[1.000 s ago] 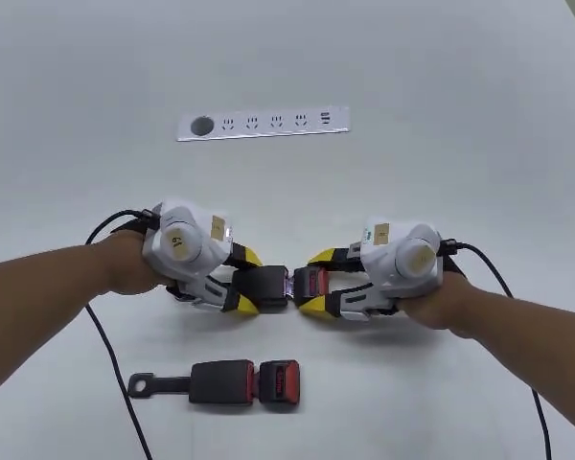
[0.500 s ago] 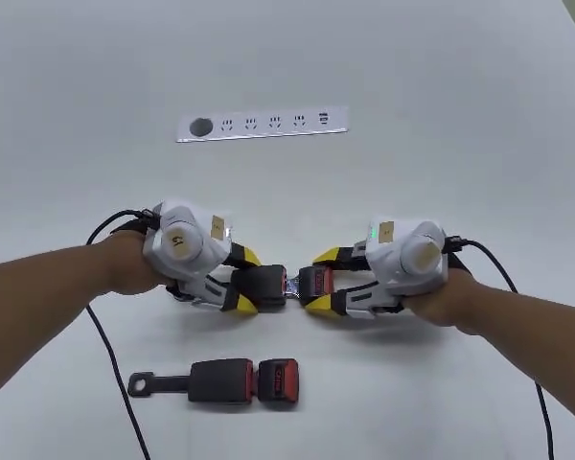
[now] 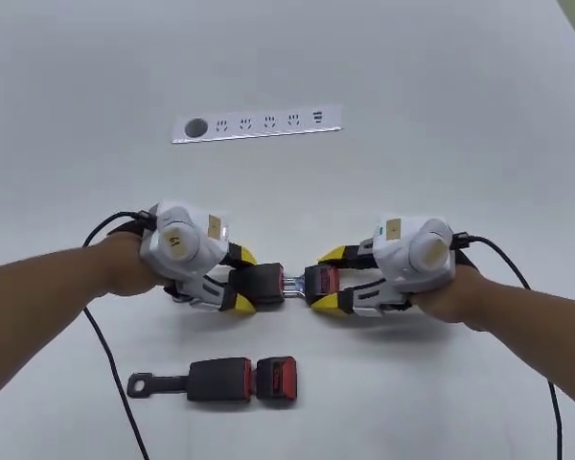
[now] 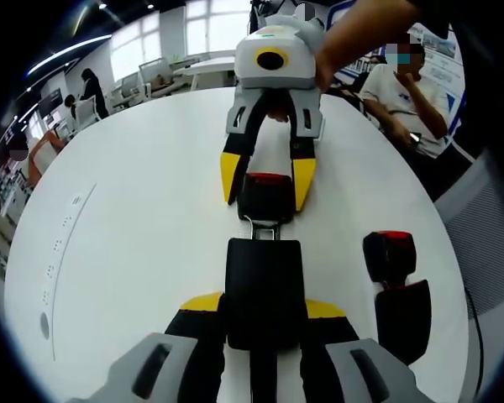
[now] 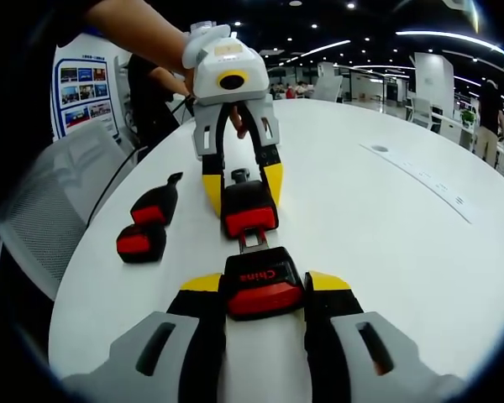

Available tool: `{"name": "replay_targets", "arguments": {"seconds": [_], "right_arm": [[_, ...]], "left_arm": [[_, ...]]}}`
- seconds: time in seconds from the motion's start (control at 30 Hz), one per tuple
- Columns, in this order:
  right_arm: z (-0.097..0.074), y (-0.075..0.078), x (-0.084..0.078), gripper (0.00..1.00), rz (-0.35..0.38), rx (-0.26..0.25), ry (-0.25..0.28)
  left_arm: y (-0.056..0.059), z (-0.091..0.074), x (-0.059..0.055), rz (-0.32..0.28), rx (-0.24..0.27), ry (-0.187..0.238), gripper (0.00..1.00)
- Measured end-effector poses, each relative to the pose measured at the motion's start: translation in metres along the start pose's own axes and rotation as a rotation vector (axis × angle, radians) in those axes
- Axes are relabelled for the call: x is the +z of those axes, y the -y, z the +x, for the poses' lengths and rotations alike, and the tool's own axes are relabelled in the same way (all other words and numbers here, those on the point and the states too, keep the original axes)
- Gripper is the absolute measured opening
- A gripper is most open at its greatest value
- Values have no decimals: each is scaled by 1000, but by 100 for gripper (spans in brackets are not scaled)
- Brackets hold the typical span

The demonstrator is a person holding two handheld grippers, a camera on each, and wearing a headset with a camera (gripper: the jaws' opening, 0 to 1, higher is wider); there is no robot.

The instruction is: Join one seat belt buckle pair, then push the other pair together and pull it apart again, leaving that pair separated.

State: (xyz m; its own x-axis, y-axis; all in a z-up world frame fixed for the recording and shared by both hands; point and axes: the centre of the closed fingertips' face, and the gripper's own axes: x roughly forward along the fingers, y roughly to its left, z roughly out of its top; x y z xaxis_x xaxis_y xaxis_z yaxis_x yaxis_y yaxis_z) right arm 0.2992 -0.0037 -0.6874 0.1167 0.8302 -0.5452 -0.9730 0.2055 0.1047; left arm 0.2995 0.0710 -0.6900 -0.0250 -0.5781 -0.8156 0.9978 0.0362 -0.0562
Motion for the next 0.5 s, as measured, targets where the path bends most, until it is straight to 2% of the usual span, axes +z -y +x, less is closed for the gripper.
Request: {"name": "replay_targets", "arguments": {"seconds": [0.37, 0.5], "right_arm": [[-18, -1, -9, 34, 1, 0, -5], [-27, 0, -13, 34, 8, -16, -4]], "left_arm": [[1, 0, 0, 0, 0, -5, 34], [1, 1, 0, -1, 1, -7, 34]]}}
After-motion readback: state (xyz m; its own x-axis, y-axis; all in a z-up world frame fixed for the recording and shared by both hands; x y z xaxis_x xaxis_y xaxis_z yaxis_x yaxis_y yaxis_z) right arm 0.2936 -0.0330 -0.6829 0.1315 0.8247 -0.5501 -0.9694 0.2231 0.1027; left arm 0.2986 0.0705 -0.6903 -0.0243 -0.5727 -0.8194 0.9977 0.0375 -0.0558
